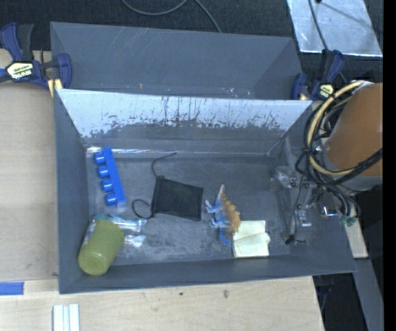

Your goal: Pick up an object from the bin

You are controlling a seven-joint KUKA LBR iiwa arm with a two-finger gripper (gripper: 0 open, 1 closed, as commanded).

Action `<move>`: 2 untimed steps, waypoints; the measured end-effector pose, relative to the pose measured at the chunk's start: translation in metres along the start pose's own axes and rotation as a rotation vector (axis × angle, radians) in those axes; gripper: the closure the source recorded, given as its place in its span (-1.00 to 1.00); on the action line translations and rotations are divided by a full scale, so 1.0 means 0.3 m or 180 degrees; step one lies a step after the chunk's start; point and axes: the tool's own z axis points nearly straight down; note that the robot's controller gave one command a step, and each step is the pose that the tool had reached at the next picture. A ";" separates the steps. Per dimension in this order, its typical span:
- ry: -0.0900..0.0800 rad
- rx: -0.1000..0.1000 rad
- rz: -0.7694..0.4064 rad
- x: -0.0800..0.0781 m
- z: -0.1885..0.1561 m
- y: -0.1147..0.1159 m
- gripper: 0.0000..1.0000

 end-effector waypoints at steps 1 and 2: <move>-0.0028 0.0004 -0.0009 -0.005 -0.015 0.001 -1.00; -0.0044 0.0008 -0.0195 -0.013 0.090 0.017 -1.00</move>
Offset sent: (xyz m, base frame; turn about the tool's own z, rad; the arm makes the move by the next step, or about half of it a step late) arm 0.0019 0.0166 -0.1047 -0.1907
